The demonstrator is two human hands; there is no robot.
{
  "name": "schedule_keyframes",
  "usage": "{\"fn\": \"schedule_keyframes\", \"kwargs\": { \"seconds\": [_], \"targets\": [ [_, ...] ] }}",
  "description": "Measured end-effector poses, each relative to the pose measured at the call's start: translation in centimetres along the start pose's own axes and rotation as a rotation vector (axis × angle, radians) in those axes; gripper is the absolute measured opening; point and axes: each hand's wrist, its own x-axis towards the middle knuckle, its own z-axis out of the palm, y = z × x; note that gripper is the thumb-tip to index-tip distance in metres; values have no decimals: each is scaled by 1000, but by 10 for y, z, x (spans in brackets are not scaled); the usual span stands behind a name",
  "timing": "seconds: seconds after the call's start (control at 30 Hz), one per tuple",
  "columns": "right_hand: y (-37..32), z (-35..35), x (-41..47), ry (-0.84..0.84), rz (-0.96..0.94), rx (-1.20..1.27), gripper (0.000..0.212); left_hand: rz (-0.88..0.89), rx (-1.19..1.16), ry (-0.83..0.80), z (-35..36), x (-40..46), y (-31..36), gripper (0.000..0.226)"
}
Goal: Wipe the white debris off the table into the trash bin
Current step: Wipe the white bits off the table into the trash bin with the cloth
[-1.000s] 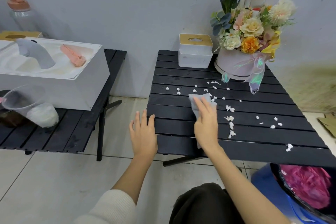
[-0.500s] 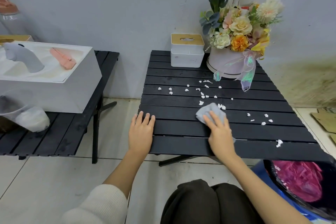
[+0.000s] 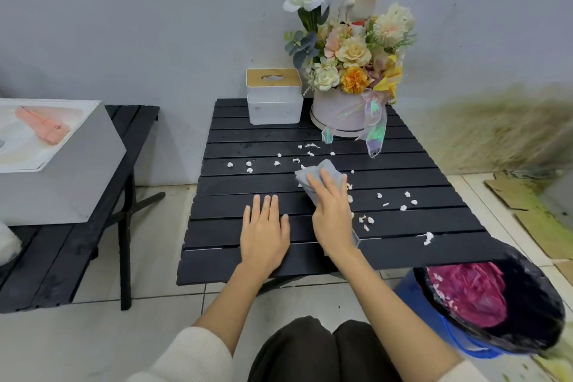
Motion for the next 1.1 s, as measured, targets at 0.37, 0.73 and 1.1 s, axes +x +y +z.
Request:
{"fn": "schedule_keyframes", "kwargs": {
  "seconds": [0.37, 0.73, 1.1],
  "targets": [
    [55, 3, -6, -169, 17, -330, 65, -55, 56, -39, 19, 6, -2, 62],
    [20, -5, 29, 141, -27, 45, 69, -208, 26, -33, 21, 19, 30, 56],
    [57, 29, 53, -188, 35, -275, 66, -222, 55, 56, 27, 21, 31, 54]
  ]
}}
